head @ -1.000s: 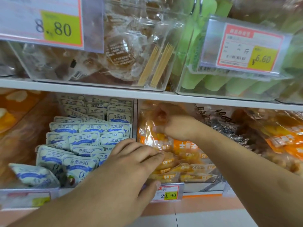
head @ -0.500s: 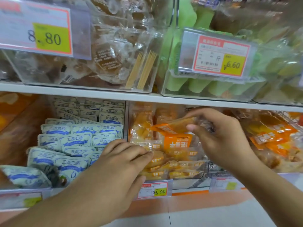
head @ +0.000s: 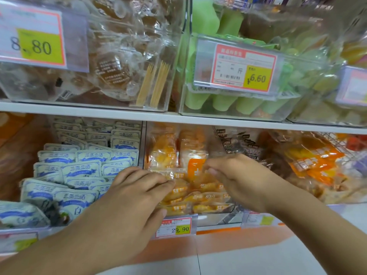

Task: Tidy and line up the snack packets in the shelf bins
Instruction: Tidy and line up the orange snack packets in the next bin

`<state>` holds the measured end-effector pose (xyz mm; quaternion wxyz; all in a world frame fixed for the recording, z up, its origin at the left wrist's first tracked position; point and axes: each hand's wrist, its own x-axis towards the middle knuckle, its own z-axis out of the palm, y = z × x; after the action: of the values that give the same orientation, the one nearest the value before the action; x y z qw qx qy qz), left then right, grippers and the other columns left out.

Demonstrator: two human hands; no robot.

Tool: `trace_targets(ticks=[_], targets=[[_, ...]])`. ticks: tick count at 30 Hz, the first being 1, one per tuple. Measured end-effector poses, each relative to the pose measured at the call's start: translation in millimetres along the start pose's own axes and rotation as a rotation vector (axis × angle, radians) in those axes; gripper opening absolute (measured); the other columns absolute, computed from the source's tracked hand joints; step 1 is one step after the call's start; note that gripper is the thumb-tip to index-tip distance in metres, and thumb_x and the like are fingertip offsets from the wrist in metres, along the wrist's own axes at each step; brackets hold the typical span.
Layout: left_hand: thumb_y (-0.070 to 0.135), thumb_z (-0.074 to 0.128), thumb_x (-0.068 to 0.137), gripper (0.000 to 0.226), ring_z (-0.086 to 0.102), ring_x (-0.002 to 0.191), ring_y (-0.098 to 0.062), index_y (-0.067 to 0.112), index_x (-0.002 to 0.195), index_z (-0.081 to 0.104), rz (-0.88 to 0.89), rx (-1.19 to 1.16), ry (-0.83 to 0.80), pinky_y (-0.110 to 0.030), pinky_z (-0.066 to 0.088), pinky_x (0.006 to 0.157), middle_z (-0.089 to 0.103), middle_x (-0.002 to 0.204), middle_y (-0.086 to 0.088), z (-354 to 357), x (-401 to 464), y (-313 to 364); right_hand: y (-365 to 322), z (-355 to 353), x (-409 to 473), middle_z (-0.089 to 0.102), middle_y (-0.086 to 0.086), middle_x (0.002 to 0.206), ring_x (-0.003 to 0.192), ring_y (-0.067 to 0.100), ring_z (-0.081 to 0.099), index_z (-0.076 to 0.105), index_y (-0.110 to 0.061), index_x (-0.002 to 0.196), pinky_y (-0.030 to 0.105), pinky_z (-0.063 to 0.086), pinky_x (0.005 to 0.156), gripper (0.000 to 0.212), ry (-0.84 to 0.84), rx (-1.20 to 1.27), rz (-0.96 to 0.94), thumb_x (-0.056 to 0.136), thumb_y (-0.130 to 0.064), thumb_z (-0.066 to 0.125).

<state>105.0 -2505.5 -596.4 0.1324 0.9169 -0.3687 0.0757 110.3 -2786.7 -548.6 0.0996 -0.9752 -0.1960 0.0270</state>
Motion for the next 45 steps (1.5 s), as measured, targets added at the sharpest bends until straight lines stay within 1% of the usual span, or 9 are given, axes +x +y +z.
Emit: trace_targets(ticks=[5, 10, 14, 18, 29, 33, 37, 40, 45], targets=[[0.048, 0.05, 0.09, 0.051, 0.053, 0.113, -0.007, 0.031, 0.137, 0.061, 0.01, -0.003, -0.011, -0.033, 0.027, 0.108, 0.058, 0.122, 0.021, 0.0, -0.5, 0.9, -24.8, -3.4, 11.9, 0.043, -0.005, 0.068, 0.076, 0.021, 0.039, 0.037, -0.027, 0.072, 0.03, 0.02, 0.075, 0.04, -0.241, -0.169, 0.121, 0.112, -0.035, 0.037], [0.049, 0.048, 0.091, 0.051, 0.054, 0.113, -0.008, 0.029, 0.137, 0.062, 0.006, -0.012, -0.018, -0.034, 0.027, 0.107, 0.059, 0.121, 0.02, -1.1, -0.7, 0.6, -10.1, -12.7, 27.2, 0.066, -0.003, 0.077, 0.08, 0.02, 0.066, 0.067, -0.018, 0.092, 0.039, 0.055, 0.078, 0.04, 0.016, 0.097, 0.25, 0.107, -0.047, 0.045], [0.05, 0.048, 0.091, 0.05, 0.056, 0.112, -0.01, 0.03, 0.135, 0.063, 0.011, -0.011, -0.003, -0.034, 0.028, 0.107, 0.061, 0.121, 0.019, -1.7, 0.3, 1.3, 0.4, -2.8, 48.7, 0.079, -0.009, 0.107, 0.103, 0.016, 0.071, 0.075, -0.035, 0.116, 0.03, 0.055, 0.092, 0.02, 0.033, 0.033, 0.297, 0.1, -0.036, 0.063], [0.05, 0.047, 0.093, 0.049, 0.054, 0.111, -0.008, 0.03, 0.134, 0.063, 0.005, -0.033, -0.003, -0.032, 0.027, 0.106, 0.06, 0.12, 0.02, -3.4, 0.3, 0.7, 6.8, -3.9, 58.9, 0.068, -0.027, 0.062, 0.063, -0.007, 0.063, 0.081, -0.027, 0.086, 0.011, 0.047, 0.061, 0.003, -0.023, 0.177, 0.373, 0.089, -0.028, 0.081], [0.064, 0.031, 0.093, 0.063, 0.026, 0.127, 0.006, 0.039, 0.15, 0.038, -0.14, -0.173, 0.036, -0.009, 0.007, 0.107, 0.045, 0.145, 0.028, -12.5, 8.8, 8.5, -19.5, 5.9, -38.3, 0.07, -0.012, 0.08, 0.078, 0.006, 0.065, 0.068, -0.027, 0.086, 0.01, 0.043, 0.063, 0.025, 0.721, 0.321, 0.246, 0.094, -0.004, 0.072], [0.077, 0.043, 0.084, 0.074, 0.028, 0.132, 0.008, 0.047, 0.15, 0.03, -0.264, -0.338, 0.103, -0.016, 0.025, 0.106, 0.031, 0.146, 0.037, -18.0, 14.9, 22.2, -23.3, 7.0, -56.3, 0.076, -0.002, 0.08, 0.073, 0.011, 0.072, 0.072, -0.017, 0.083, 0.024, 0.057, 0.069, 0.022, 0.801, 0.715, 0.3, 0.095, 0.0, 0.069], [0.052, 0.071, 0.085, 0.041, 0.059, 0.105, 0.016, 0.042, 0.123, 0.06, -0.396, -0.713, 0.216, -0.016, 0.049, 0.09, 0.066, 0.113, 0.034, -30.7, 26.6, 51.2, -39.3, 8.0, -59.7, 0.078, 0.01, 0.08, 0.076, 0.021, 0.075, 0.072, -0.006, 0.081, 0.03, 0.063, 0.069, 0.018, 0.682, 1.102, 0.317, 0.095, 0.005, 0.066], [0.026, 0.077, 0.09, 0.014, 0.073, 0.089, -0.003, 0.028, 0.103, 0.072, -0.401, -0.914, 0.224, -0.036, 0.059, 0.086, 0.078, 0.097, 0.017, -38.5, 32.7, 57.1, -37.4, 9.6, -55.5, 0.081, 0.007, 0.088, 0.084, 0.023, 0.078, 0.074, -0.006, 0.09, 0.038, 0.064, 0.075, 0.01, 0.569, 1.063, 0.351, 0.095, 0.002, 0.07], [0.033, 0.077, 0.087, 0.021, 0.059, 0.077, 0.005, 0.038, 0.106, 0.069, -0.245, -0.276, 0.284, -0.017, 0.043, 0.066, 0.066, 0.084, 0.024, -53.1, 26.9, 29.2, -33.3, 12.0, -52.3, 0.075, -0.013, 0.093, 0.094, 0.008, 0.071, 0.073, -0.031, 0.102, 0.029, 0.058, 0.083, 0.033, 0.577, 0.646, 0.315, 0.09, -0.001, 0.073]])
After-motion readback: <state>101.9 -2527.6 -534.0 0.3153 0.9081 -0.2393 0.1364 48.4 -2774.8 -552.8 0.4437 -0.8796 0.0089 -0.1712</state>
